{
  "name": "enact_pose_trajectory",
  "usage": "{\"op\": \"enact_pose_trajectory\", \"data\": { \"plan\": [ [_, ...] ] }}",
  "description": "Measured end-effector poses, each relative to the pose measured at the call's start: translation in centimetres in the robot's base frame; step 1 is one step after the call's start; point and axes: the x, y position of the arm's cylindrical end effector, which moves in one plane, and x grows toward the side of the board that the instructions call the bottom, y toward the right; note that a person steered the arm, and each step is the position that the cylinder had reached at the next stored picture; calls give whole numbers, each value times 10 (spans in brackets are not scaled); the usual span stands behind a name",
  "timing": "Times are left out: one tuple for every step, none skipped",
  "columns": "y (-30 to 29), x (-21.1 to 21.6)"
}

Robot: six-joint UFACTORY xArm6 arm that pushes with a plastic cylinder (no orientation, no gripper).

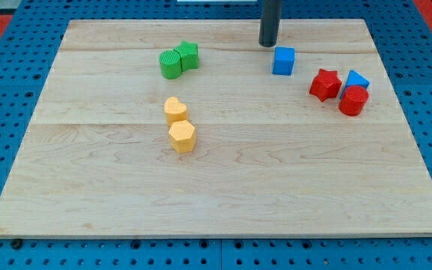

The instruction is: Slide the blue cube down diagonal to red star

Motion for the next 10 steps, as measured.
{"op": "enact_pose_trajectory", "data": {
  "plan": [
    [40,15],
    [28,69],
    [6,89],
    [-15,77],
    [-42,63],
    [-62,79],
    [-27,107],
    [26,132],
    [-2,137],
    [-41,151]
  ]
}}
